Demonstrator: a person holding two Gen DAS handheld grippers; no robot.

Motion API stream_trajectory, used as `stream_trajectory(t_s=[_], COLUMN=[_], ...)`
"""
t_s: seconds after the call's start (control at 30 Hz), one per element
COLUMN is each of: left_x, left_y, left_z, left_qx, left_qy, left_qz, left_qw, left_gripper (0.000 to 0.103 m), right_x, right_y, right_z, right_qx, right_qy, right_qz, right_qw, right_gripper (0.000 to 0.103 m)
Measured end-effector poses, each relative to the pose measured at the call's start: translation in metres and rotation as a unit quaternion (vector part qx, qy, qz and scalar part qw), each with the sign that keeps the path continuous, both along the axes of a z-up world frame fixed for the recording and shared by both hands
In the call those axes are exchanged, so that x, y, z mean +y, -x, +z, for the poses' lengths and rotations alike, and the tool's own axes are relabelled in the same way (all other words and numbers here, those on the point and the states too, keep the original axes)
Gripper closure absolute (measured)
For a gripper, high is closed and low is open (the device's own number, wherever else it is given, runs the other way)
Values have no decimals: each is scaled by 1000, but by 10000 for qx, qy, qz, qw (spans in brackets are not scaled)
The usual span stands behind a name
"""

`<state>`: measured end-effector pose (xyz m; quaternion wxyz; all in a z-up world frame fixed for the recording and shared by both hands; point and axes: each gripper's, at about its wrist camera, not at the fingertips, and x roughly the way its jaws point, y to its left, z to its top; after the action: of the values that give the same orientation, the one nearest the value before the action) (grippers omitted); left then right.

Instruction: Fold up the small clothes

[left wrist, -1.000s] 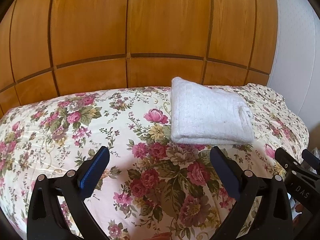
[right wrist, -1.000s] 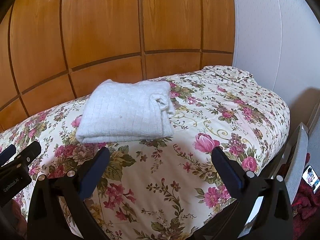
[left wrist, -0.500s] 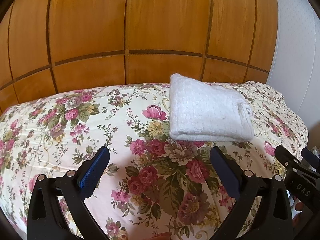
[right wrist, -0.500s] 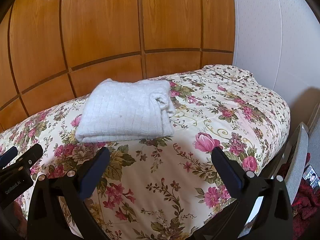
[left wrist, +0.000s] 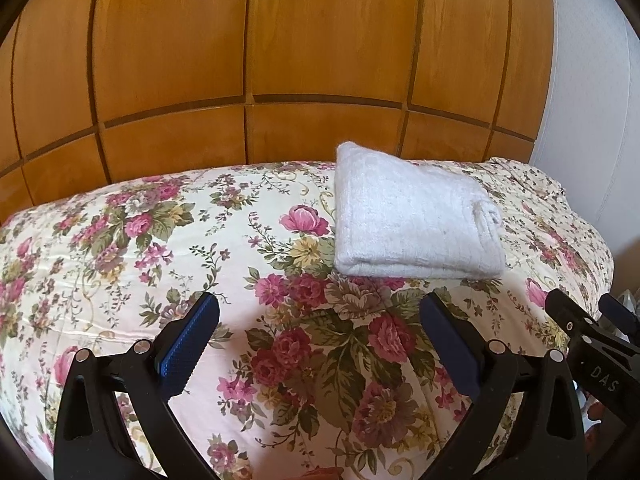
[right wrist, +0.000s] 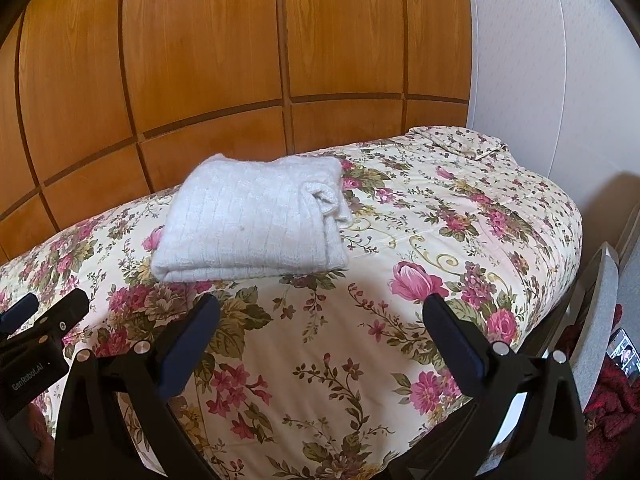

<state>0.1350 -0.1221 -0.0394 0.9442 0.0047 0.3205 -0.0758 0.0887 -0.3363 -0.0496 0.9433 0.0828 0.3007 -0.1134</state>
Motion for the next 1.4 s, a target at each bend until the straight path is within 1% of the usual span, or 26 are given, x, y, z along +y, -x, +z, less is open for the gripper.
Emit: stream_trajectory(t_s=[0.27,0.6,0.73,0.9,1.03,1.2,1.4], left_x=[-3,-2,-2,-5,-9,-15,-11], left_y=[2,4,5,-1,-5,-12,-27], left_z=[2,4,2,-4,-8,-14,-23], left_qx=[1,-93,-166,-11,100,238,450], left_qy=[7,72,78,3,32,57,83], left_qz=[-68,-28,64,11,-78,-190,-182], left_qw=[10000,9999,9998,10000,9999,9995,9988], left_gripper=[4,4,4,4,4,4,4], right_x=[0,-1,-2,-4,-9,-15,-20], right_y=[0,-1,-3,-7,-10,-20,-35], right_z=[-1,-3,-5,-10,-14,-22,-30], right_qx=[-1,55,84,175,233,345,447], right_qy=[-4,-37,-59,-104,-107,-233,-306], right_qz=[-5,0,-4,-34,-92,-169,-216], right_qw=[10000,10000,9999,9998,9996,9990,9983], right_gripper=[2,2,2,2,2,2,2])
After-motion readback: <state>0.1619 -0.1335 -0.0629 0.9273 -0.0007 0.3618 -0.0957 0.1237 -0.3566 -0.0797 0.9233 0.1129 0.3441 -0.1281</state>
